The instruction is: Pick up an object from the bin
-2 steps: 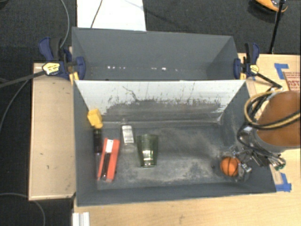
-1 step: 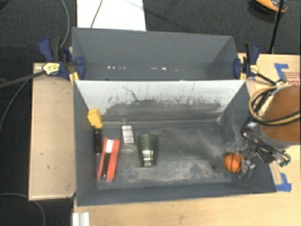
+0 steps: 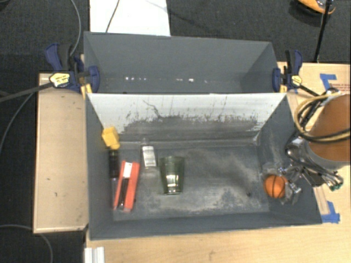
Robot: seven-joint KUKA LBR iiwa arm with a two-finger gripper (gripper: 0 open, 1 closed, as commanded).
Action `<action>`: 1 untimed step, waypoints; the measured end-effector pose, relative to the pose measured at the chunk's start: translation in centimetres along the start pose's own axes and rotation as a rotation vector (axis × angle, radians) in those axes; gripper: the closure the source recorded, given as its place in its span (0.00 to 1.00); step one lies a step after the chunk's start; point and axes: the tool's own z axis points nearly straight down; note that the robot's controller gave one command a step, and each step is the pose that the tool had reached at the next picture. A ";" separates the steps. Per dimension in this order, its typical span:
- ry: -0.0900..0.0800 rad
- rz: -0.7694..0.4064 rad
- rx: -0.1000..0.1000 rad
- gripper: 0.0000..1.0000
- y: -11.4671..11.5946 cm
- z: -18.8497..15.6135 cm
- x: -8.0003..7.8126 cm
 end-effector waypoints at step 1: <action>-0.001 0.002 0.001 1.00 0.0 -1.3 0.0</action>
Offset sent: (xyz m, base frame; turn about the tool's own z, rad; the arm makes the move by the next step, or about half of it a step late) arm -0.0001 -0.0001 0.0302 0.0000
